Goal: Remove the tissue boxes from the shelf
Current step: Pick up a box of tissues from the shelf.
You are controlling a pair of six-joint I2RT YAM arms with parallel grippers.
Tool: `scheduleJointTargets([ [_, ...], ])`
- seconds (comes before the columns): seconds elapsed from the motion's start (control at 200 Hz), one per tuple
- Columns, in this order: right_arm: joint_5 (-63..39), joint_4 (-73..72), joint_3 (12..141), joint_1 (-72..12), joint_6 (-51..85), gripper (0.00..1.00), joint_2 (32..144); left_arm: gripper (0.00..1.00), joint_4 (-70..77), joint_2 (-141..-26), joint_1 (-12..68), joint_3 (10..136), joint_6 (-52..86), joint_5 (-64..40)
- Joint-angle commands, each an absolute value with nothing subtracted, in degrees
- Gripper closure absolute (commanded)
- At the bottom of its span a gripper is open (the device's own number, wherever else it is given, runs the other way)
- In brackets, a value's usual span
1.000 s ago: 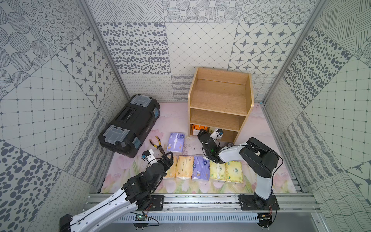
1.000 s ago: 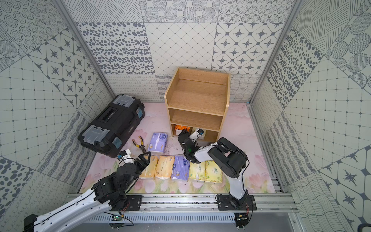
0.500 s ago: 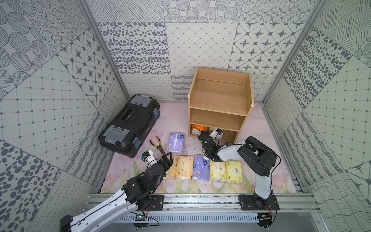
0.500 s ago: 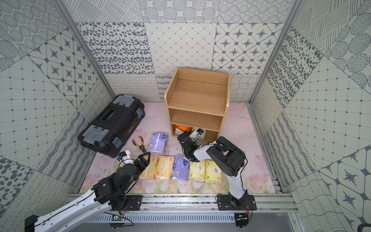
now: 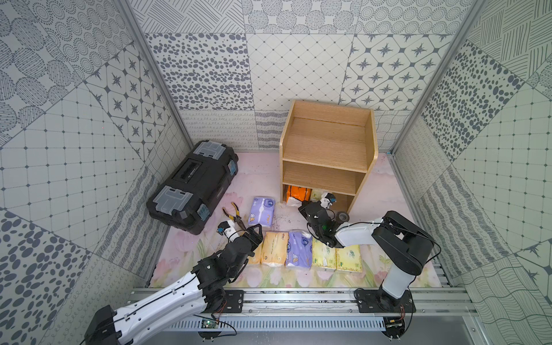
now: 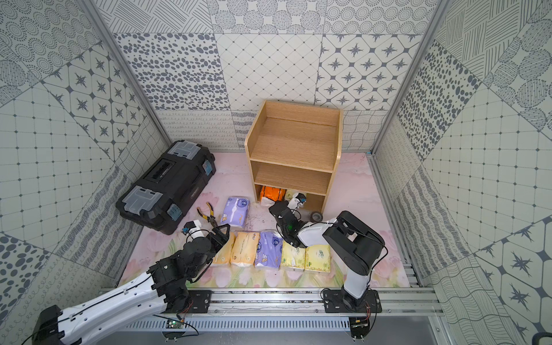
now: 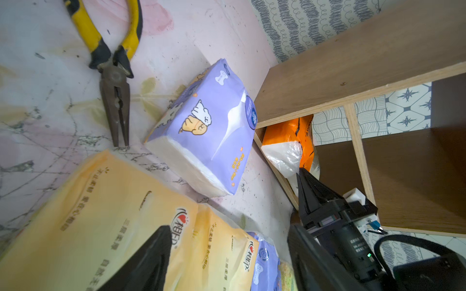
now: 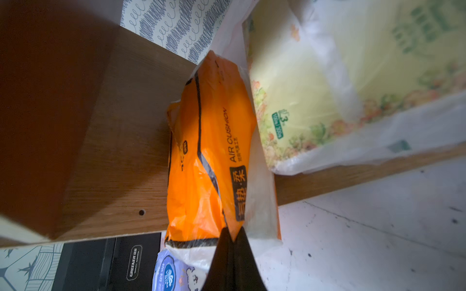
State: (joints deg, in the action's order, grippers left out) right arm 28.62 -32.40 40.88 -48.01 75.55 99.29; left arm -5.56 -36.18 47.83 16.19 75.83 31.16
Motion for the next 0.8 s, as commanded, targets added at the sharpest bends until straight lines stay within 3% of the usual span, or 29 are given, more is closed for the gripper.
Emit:
scheduleJointTargets([
  [0.0, 25.97, -33.4, 39.08, -48.35, 74.44, 1.0, 95.58, 0.21, 10.02, -44.31, 45.16, 18.51, 75.14, 24.48],
  [0.49, 22.1, -34.91, 33.02, -47.25, 77.56, 1.0, 89.42, 0.08, 38.59, -77.28, 36.16, 28.8, 84.19, 3.66],
  [0.796, 20.58, -35.31, 31.79, -46.42, 79.33, 1.0, 87.06, 0.03, 46.5, -91.58, 35.58, 34.91, 89.66, 1.78],
])
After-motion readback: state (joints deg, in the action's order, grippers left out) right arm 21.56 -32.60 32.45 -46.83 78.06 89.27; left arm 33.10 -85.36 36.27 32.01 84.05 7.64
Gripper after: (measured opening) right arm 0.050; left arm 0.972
